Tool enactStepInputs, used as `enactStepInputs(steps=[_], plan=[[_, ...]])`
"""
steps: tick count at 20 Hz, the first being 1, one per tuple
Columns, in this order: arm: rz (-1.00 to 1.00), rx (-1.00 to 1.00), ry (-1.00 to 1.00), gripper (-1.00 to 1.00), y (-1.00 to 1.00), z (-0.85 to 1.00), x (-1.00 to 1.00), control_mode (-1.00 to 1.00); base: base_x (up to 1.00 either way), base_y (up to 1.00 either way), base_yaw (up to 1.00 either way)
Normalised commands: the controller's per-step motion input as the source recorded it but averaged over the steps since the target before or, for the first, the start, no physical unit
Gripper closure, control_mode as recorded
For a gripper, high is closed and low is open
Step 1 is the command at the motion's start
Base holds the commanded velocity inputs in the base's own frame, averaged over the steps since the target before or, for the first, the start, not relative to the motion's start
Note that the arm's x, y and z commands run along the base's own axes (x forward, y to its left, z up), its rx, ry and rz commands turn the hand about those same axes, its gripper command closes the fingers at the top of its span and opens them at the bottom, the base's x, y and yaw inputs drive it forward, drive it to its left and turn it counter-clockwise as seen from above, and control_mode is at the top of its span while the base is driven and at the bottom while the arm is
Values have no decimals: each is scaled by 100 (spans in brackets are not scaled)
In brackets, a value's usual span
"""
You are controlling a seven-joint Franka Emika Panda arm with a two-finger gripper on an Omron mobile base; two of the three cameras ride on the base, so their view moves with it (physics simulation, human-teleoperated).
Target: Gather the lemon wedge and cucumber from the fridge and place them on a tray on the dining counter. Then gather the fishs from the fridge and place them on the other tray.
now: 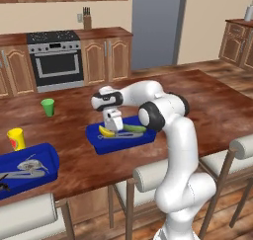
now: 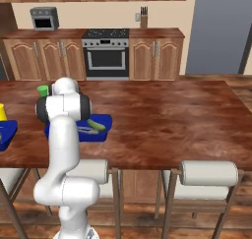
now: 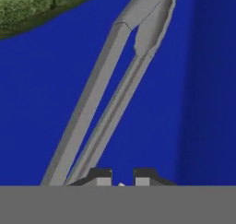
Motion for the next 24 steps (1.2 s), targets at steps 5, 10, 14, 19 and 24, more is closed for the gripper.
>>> enactStepInputs(steps=[5, 10, 14, 19, 24], plan=[[-3, 0, 2, -100, 0, 0, -48, -100, 0, 0, 0], [-1, 0, 0, -100, 0, 1, -88, -100, 0, 0, 0], [-3, 0, 0, -100, -25, 33, -21, -100, 0, 0, 0], [0, 0, -4, -100, -38, 94, -20, -100, 0, 0, 0], [0, -1, -12, -100, -5, 99, -58, -100, 0, 0, 0]])
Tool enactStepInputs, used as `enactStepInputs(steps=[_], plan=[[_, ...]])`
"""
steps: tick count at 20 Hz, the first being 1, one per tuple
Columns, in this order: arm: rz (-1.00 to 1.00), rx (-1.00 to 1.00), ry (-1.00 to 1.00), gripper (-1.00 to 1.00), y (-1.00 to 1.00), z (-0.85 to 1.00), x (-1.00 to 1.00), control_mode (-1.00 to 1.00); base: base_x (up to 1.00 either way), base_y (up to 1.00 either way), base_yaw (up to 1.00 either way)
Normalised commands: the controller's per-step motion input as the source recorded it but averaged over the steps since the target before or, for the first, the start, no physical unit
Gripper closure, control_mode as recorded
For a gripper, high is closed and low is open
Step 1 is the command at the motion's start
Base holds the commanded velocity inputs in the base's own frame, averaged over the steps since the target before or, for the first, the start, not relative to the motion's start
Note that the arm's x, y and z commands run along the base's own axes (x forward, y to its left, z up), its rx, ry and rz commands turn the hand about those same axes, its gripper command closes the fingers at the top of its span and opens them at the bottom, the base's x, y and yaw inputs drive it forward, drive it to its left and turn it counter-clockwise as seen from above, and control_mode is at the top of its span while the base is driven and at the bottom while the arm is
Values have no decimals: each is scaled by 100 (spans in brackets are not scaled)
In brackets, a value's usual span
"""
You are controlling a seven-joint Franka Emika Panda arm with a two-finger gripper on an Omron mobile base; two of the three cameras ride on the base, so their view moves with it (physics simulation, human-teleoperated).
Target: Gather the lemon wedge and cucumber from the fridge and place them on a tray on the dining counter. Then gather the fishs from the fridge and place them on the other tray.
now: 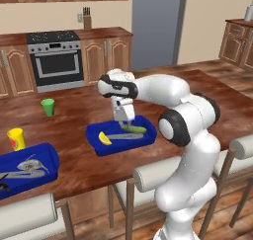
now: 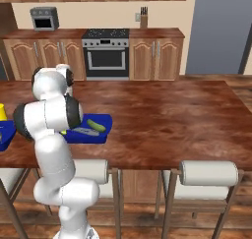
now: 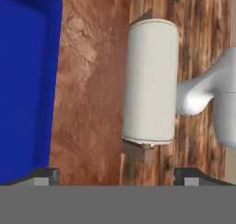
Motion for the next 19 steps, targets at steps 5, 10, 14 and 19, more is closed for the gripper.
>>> enactStepInputs(steps=[5, 10, 14, 19], plan=[[0, 0, -29, -100, -28, 75, -100, -100, 0, 0, 0], [-1, 11, -38, -100, -71, 81, -100, -100, 0, 0, 0], [-5, 25, -34, -100, -97, 55, -100, -100, 0, 0, 0], [-7, 33, -22, -100, -100, 35, -97, -100, 0, 0, 0]])
